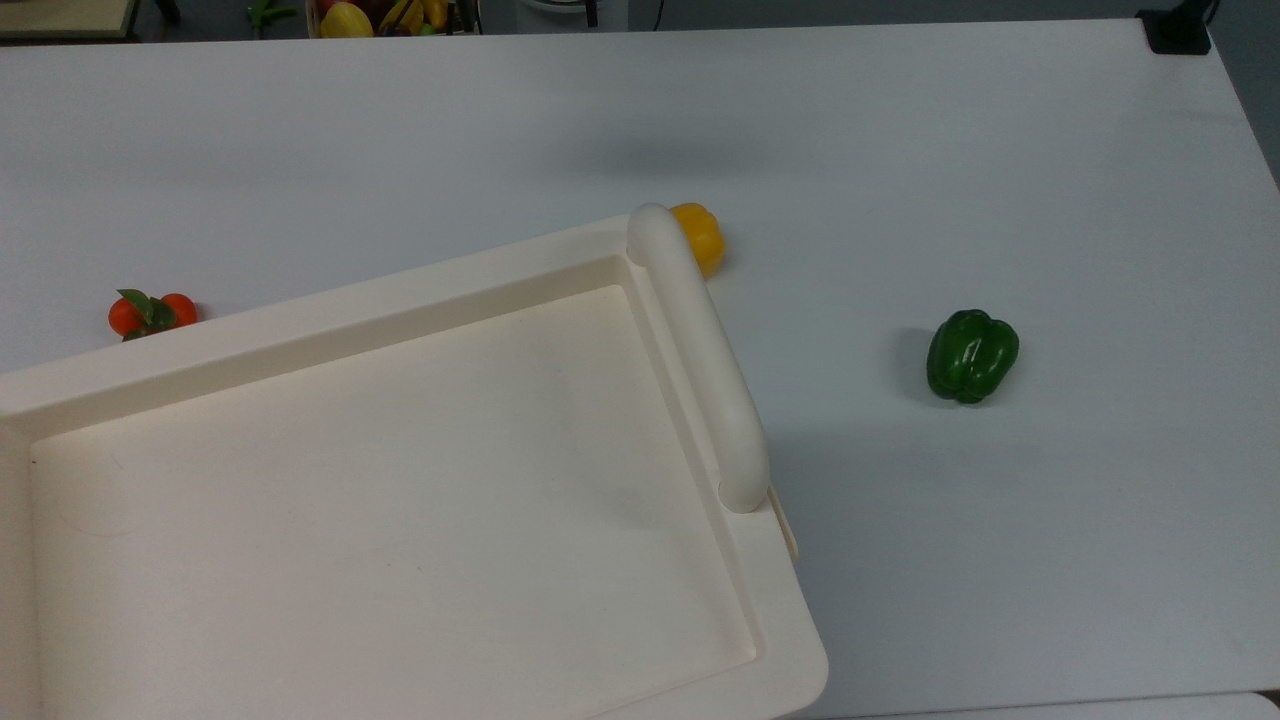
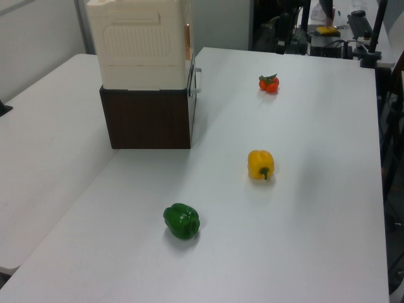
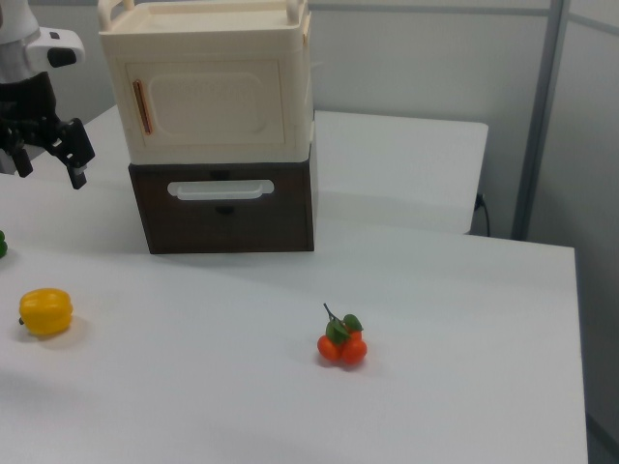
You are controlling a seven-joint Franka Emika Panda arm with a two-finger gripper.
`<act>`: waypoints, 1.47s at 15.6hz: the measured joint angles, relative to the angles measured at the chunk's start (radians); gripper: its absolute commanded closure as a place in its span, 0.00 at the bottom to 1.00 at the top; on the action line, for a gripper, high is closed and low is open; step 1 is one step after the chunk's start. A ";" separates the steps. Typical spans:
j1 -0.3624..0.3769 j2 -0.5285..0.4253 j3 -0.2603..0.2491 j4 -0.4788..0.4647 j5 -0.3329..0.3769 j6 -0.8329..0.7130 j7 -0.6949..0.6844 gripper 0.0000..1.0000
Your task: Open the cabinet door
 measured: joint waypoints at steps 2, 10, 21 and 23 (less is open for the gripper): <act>0.000 0.000 0.000 0.000 0.000 0.000 0.000 0.00; 0.000 0.000 0.000 0.000 0.000 0.000 -0.007 0.00; -0.008 0.008 -0.002 0.000 0.000 0.127 -0.015 0.08; -0.005 0.014 -0.001 -0.002 0.004 0.221 -0.015 0.18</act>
